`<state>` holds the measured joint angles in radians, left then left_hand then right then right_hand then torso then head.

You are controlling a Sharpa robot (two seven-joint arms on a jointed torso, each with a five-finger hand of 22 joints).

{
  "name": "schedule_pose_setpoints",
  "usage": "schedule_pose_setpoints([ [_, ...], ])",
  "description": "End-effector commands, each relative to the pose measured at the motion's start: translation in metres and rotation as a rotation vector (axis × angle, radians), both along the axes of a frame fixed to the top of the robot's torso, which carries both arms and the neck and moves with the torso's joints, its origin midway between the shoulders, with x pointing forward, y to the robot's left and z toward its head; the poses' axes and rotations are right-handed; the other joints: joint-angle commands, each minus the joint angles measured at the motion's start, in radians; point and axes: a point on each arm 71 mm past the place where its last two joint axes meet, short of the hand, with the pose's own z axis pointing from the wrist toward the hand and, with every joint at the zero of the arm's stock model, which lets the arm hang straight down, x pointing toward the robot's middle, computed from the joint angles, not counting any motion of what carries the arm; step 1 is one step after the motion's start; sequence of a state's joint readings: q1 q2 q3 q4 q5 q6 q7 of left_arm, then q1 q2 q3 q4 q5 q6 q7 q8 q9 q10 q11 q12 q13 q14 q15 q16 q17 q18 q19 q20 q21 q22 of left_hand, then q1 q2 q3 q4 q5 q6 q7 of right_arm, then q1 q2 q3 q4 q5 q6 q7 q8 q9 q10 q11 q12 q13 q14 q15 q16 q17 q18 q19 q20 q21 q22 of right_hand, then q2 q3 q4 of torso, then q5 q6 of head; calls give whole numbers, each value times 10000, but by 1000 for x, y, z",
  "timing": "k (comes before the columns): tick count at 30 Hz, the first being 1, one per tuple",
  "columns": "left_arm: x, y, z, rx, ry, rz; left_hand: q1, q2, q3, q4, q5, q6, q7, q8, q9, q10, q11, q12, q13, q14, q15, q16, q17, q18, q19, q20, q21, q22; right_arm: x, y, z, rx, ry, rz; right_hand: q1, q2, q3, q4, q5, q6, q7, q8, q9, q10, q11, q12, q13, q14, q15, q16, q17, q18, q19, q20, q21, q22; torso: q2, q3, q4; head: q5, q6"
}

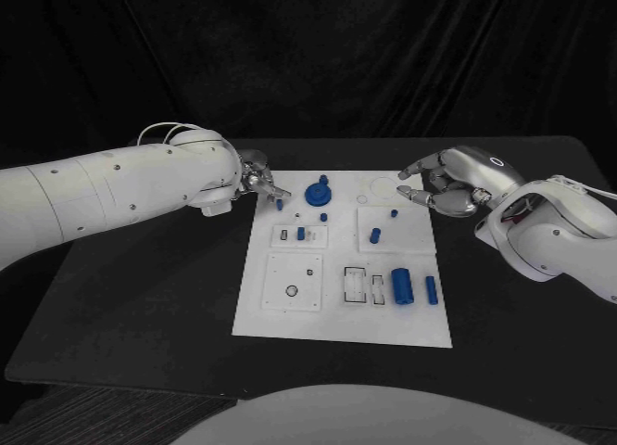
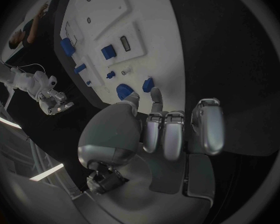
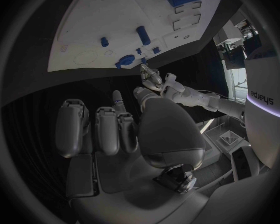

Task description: Assemble the parts on the task board

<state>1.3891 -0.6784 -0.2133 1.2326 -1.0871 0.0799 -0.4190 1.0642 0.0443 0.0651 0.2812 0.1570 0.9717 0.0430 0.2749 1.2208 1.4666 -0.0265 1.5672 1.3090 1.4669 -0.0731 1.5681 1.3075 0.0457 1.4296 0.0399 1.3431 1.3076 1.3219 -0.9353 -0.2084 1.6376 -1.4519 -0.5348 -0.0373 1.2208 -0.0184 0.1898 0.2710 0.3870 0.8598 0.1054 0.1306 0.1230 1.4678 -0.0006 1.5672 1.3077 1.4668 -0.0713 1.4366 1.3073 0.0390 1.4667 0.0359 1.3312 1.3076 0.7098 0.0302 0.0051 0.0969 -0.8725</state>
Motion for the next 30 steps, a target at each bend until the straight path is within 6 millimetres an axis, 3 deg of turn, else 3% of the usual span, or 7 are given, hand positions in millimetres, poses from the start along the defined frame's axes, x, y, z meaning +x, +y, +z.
schedule_pose_setpoints([
  [1, -2, -4, -2, -30, 184, -256, 84, 42, -77, -6, 95, 44, 29, -77, -63, 1042, 69, 35, 2618, 1039, 95, 27, 2633, 113, -5, 84, -55, 1877, 0, 1, -1, -61, 18, 20, 124, -6, 50, -36, 68, 87, 13, -56, -14, 1004, 43, 17, 2581, 642, 63, 38, 425, 153, 329, 70, 21, 1913, -1, 1, -8, 11, -2],
  [11, -2, -5, -4, 5, 293, -317, 437, 60, -9, -137, 813, 163, 22, -280, -345, 1042, 68, 35, 2618, 1039, 105, 27, 2633, 125, -45, 103, -82, 1866, 0, 1, -3, -78, 57, 32, 137, -7, 58, -46, 90, 90, 13, -57, -15, 1004, 44, 17, 2581, 640, 63, 33, 416, 152, 331, 69, 25, 1914, 1, 1, 1, -8, -2],
  [17, -3, -7, -5, -16, 292, -349, 854, 35, 225, -360, 1752, 183, -11, -406, -493, 1042, 43, 35, 2618, 1039, 85, 27, 2633, 129, -67, 91, -90, 1862, 0, 1, -3, -86, 67, 19, 150, -6, 68, -55, 108, 93, 13, -59, -15, 1002, 44, 16, 2578, 640, 63, 33, 416, 154, 328, 69, 17, 1911, 4, -8, 0, -2, -2],
  [30, -2, -9, -4, -221, 109, -470, 1360, -115, 1049, -701, 2689, 213, -70, -475, -584, 1042, -9, 35, 2618, 1039, 46, 27, 2633, 136, -97, 55, -101, 1854, 0, 0, -3, -113, 108, -1, 204, 0, 106, -92, 143, 111, 17, -59, -16, 989, 47, 7, 2553, 633, 65, 15, 384, 158, 321, 69, -2, 1905, 4, -5, 2, 6, -2],
])
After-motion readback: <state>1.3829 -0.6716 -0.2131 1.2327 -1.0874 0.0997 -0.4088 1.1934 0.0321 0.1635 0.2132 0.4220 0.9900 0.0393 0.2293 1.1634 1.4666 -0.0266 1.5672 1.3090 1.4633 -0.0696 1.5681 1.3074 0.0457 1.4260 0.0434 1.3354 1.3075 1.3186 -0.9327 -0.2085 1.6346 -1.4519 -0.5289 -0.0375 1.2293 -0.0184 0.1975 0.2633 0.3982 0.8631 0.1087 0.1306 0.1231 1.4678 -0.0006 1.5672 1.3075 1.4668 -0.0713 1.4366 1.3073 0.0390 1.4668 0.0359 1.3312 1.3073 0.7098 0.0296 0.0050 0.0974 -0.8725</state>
